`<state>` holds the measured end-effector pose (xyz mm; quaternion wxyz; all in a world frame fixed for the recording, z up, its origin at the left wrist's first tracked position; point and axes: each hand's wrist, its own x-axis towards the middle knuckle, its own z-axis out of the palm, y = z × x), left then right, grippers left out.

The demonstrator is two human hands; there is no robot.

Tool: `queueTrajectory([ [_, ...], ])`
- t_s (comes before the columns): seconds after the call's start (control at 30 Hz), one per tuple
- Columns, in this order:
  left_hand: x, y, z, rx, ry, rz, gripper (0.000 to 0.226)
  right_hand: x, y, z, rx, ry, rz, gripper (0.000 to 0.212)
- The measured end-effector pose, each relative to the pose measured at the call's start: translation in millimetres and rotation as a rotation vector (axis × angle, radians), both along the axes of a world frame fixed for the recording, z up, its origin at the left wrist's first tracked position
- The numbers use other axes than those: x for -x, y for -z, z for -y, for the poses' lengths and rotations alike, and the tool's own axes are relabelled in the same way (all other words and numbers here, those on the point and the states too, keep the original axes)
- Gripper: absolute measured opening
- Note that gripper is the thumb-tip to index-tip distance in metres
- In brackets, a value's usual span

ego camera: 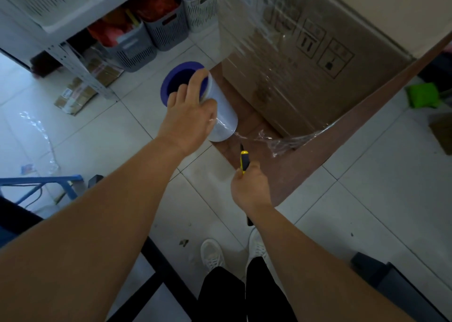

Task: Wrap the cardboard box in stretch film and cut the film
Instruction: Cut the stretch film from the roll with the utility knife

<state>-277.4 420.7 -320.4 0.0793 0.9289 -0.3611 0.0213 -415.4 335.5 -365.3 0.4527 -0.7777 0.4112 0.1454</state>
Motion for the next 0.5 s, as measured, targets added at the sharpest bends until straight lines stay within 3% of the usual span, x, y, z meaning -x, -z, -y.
queueTrajectory([
  [0.27,-12.6,-2.2,-0.8,0.048,-0.052,-0.032,0.005,-1.9,1.7,4.8,0.046,0.104,0.000,0.029],
  [0.33,-13.5,-1.5,-0.2,0.063,-0.045,-0.028,0.006,-12.3,11.0,8.0,0.004,0.087,-0.070,0.031],
  [0.4,-18.4,-0.4,-3.0,0.088,-0.047,-0.028,0.007,-13.3,21.1,7.5,-0.052,0.059,-0.177,0.011],
  [0.5,-27.4,0.7,-14.0,0.142,-0.085,-0.070,0.011,6.4,34.0,-6.2,-0.129,0.048,-0.254,0.024],
])
